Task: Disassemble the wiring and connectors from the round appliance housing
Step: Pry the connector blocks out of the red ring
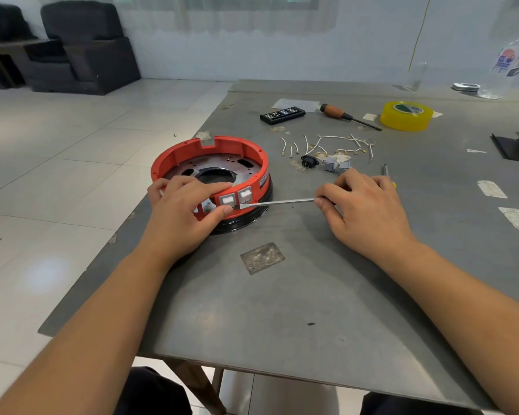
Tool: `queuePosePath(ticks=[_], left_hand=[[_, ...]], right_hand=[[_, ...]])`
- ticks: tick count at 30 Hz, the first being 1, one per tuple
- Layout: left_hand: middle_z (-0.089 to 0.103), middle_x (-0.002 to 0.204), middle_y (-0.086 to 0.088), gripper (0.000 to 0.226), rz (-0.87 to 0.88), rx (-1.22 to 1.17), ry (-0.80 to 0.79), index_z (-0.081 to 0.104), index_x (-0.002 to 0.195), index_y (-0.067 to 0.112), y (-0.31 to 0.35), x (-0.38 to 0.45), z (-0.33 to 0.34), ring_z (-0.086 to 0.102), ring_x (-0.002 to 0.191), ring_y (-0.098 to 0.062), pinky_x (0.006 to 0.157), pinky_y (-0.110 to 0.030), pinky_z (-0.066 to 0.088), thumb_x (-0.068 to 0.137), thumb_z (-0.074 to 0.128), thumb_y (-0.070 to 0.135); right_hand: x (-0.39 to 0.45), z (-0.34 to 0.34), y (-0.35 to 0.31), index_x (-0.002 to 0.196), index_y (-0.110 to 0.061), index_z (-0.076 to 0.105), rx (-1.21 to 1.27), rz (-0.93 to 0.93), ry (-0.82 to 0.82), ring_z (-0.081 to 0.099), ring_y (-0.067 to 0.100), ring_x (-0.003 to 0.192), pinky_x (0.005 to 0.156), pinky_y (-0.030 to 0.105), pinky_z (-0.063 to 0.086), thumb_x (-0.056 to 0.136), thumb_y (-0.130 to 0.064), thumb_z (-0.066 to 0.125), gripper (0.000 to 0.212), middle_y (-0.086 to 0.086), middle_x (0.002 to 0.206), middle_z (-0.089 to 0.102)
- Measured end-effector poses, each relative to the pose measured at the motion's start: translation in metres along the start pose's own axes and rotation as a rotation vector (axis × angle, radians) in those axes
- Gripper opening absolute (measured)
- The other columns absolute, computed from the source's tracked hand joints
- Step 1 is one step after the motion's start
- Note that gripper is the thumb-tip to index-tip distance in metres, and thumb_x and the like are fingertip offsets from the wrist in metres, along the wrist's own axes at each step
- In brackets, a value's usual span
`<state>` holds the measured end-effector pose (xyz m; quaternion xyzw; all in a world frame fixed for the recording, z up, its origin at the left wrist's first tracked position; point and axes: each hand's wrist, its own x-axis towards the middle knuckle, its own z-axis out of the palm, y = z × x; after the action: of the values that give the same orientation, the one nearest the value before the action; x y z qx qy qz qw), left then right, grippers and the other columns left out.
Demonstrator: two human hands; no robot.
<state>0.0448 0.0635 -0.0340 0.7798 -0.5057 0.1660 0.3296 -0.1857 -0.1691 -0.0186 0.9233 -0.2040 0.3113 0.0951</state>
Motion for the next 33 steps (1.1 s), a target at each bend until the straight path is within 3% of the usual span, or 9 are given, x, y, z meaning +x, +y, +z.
queuePosePath(ticks=[5, 11, 22, 27, 33], left_hand=[[0.074, 0.110, 0.010, 0.044, -0.017, 0.005, 0.019, 0.070, 0.135, 0.034, 0.003, 0.002, 0.000, 0.051, 0.119, -0.017, 0.098, -0.032, 0.013, 0.095, 0.061, 0.050], [0.075, 0.108, 0.007, 0.043, -0.041, 0.061, 0.048, 0.071, 0.134, 0.030, 0.004, 0.003, 0.004, 0.053, 0.118, -0.023, 0.095, -0.029, 0.011, 0.098, 0.061, 0.051], [0.075, 0.113, 0.002, 0.042, -0.122, 0.112, 0.070, 0.070, 0.136, 0.027, 0.008, 0.007, 0.008, 0.053, 0.120, -0.028, 0.102, -0.043, 0.019, 0.098, 0.068, 0.044], [0.076, 0.110, 0.001, 0.041, -0.103, 0.093, 0.062, 0.071, 0.136, 0.025, 0.011, 0.009, 0.006, 0.053, 0.114, -0.026, 0.096, -0.041, 0.020, 0.098, 0.071, 0.040], [0.073, 0.110, 0.004, 0.040, -0.082, 0.027, 0.049, 0.073, 0.133, 0.025, 0.011, 0.006, 0.001, 0.052, 0.112, -0.024, 0.099, -0.053, 0.027, 0.096, 0.077, 0.038]], right_hand=[[0.000, -0.003, -0.002, 0.096, -0.029, 0.068, -0.040, 0.001, 0.036, 0.054, 0.027, 0.074, 0.083, 0.041, 0.039, 0.103, -0.046, 0.043, 0.030, 0.000, 0.093, 0.053], [-0.001, -0.004, -0.007, 0.096, -0.028, 0.067, -0.056, 0.004, 0.033, 0.052, 0.027, 0.070, 0.072, 0.041, 0.039, 0.103, -0.046, 0.043, 0.032, 0.001, 0.093, 0.053], [-0.002, -0.003, -0.014, 0.096, -0.026, 0.068, -0.076, 0.032, 0.046, 0.051, 0.027, 0.072, 0.072, 0.041, 0.037, 0.104, -0.041, 0.049, 0.026, 0.004, 0.095, 0.053], [-0.005, 0.002, -0.018, 0.097, -0.026, 0.069, -0.072, 0.042, 0.028, 0.049, 0.026, 0.075, 0.073, 0.042, 0.036, 0.103, -0.036, 0.054, 0.019, 0.004, 0.095, 0.052], [0.005, 0.007, -0.003, 0.107, -0.027, 0.071, 0.045, 0.000, -0.014, 0.053, 0.028, 0.085, 0.083, 0.041, 0.035, 0.103, -0.037, 0.055, 0.019, 0.005, 0.100, 0.053]])
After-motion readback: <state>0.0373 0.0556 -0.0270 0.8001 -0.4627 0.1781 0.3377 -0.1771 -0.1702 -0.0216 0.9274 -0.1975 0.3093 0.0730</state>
